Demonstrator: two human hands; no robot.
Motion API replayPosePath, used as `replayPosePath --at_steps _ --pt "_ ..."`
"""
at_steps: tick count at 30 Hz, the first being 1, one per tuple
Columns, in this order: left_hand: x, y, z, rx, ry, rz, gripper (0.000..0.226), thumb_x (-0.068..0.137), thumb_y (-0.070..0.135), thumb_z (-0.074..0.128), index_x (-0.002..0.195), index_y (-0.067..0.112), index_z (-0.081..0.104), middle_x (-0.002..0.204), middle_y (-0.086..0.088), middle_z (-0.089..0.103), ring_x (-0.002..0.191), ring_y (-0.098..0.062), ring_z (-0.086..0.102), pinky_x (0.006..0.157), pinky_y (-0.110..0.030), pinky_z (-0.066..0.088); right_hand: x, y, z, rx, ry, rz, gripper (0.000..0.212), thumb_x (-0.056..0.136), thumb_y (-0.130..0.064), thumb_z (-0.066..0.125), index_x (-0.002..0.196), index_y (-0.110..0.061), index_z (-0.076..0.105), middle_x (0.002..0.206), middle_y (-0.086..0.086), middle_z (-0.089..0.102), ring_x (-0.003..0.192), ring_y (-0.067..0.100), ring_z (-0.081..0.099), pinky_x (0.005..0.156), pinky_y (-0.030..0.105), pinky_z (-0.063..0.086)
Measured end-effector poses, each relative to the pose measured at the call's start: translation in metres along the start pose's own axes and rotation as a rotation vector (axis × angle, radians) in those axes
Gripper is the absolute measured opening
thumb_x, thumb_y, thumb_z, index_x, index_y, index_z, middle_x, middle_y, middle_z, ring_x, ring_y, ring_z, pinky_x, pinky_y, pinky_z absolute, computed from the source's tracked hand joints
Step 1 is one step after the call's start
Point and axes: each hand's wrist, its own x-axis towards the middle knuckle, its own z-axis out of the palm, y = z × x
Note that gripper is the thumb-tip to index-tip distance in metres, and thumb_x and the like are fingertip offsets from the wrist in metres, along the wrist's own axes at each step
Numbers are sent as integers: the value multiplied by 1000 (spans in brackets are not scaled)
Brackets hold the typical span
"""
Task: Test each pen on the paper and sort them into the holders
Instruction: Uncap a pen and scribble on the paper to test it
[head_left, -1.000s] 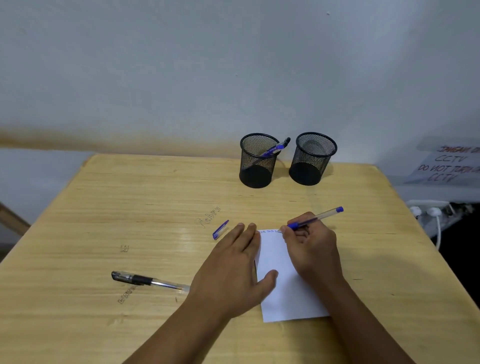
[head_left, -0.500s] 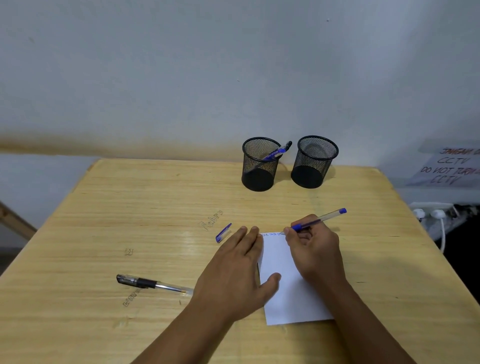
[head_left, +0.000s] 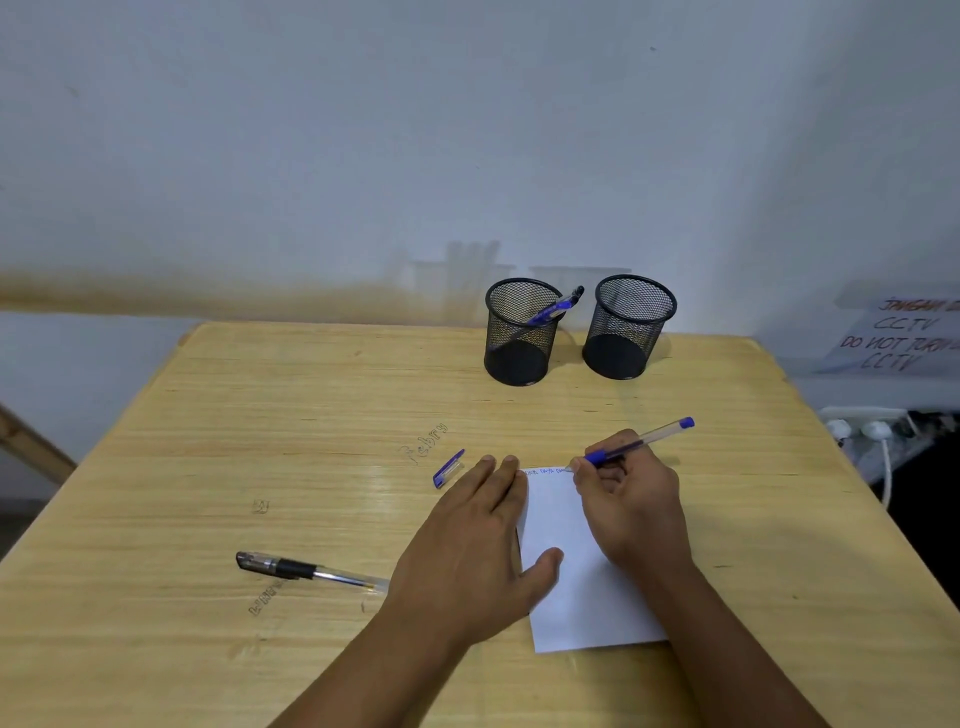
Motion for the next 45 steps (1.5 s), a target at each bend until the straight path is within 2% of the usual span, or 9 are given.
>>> replayPosePath --at_steps 10,20,24,29,35,37,39,41,45 --pt "-1 1 -1 -3 8 0 86 88 66 35 156 18 14 165 6 4 151 -9 -5 122 -27 6 0 1 -1 -22 12 -35 15 87 -13 71 84 -18 58 69 -11 66 75 -4 66 58 7 50" --pt "0 -1 1 4 12 2 86 88 67 34 156 19 12 165 8 3 150 -8 -6 122 -26 5 -1 1 0 -36 16 -57 13 87 -12 71 83 -16 60 67 -8 67 67 3 67 60 9 52" --pt "0 -1 2 1 15 6 86 88 67 34 156 19 13 165 7 4 151 -9 -6 122 -27 6 -1 1 0 -32 26 -47 12 88 -13 71 83 -17 60 68 -13 65 75 -7 65 60 7 50" --pt "0 -2 3 -9 26 7 86 87 67 34 156 19 13 165 7 5 151 -8 -5 122 -28 8 -2 -1 -1 -54 5 -24 12 88 -12 69 86 -17 58 69 -9 65 65 6 67 58 10 49" --pt "-1 -2 2 -20 36 18 85 88 66 36 156 20 14 165 8 4 150 -8 -5 121 -26 6 -1 -4 -1 -52 1 39 12 88 -15 70 87 -16 58 72 -9 65 67 6 66 59 12 47" --pt "-1 -2 3 -29 44 15 84 87 66 38 155 20 20 164 8 9 151 -9 1 120 -26 12 0 -4 -1 -15 18 75 11 89 -15 70 90 -12 60 76 -4 68 73 9 67 61 15 48" --pt "0 -2 3 -37 70 16 80 84 65 41 149 19 33 157 7 25 146 -10 19 112 -23 25 -1 -4 -3 37 41 110 10 89 -17 70 91 -13 61 79 -2 71 76 11 69 64 19 50" --pt "2 -1 3 -36 102 30 71 82 64 45 136 19 45 138 9 39 128 -8 38 94 -19 34 -1 -5 -5 114 74 147 8 89 -18 70 89 -16 61 79 -3 73 77 12 70 67 22 52" --pt "2 2 -1 -40 131 33 60 79 62 48 123 21 50 122 14 42 111 -5 43 79 -18 33 4 -9 -15 287 66 252 4 90 -15 68 91 -14 65 80 3 74 79 18 71 75 29 55"
